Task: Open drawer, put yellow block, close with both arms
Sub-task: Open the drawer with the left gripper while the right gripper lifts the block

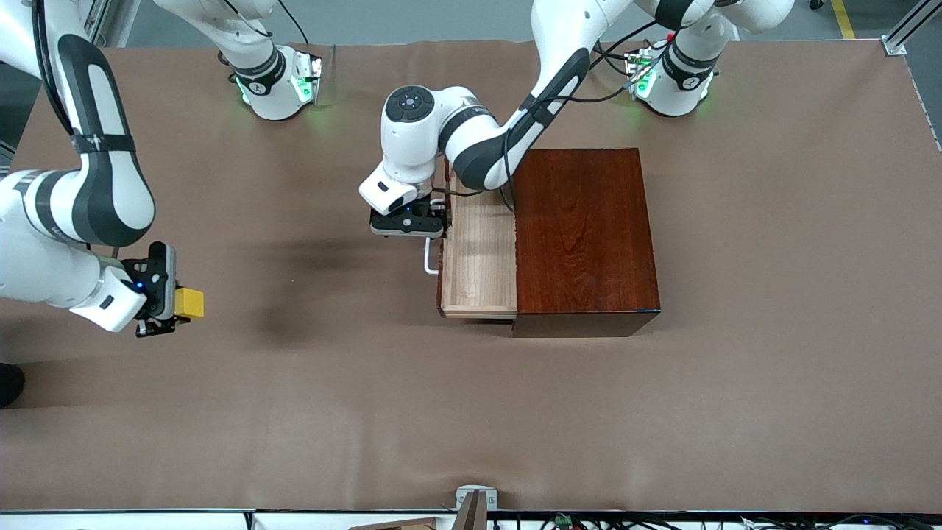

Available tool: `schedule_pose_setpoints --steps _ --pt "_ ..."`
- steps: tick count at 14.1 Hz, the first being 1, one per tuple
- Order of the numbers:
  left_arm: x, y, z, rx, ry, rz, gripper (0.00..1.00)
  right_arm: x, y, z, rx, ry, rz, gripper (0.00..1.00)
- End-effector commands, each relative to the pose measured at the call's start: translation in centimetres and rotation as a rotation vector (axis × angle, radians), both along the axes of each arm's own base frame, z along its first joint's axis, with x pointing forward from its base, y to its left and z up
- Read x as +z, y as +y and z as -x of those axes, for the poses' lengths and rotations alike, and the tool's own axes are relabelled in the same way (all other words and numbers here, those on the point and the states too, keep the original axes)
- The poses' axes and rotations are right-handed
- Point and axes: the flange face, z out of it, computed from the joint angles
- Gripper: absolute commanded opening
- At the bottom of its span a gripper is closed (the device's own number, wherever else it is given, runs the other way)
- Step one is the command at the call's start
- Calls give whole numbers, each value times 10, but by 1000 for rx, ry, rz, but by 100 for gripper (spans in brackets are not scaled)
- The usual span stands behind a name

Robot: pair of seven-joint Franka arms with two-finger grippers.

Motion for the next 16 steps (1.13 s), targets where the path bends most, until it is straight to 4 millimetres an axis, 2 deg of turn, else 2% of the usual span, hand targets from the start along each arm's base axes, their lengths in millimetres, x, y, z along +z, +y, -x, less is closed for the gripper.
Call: schedule_pose_setpoints --steps 1,6,9,12,15,16 --pt "19 -55 48 39 38 265 100 13 4 14 54 -10 -12 0" --pt "20 -62 54 32 24 324 100 26 27 20 76 19 -13 0" --pt "24 -58 47 42 17 324 100 38 46 25 22 36 4 0" --pt "22 -44 29 70 35 277 100 48 61 26 7 17 53 0" --pt "32 -38 24 78 46 240 100 53 86 28 -17 10 86 0" --pt "40 -35 22 82 44 237 100 53 92 28 -28 3 86 0"
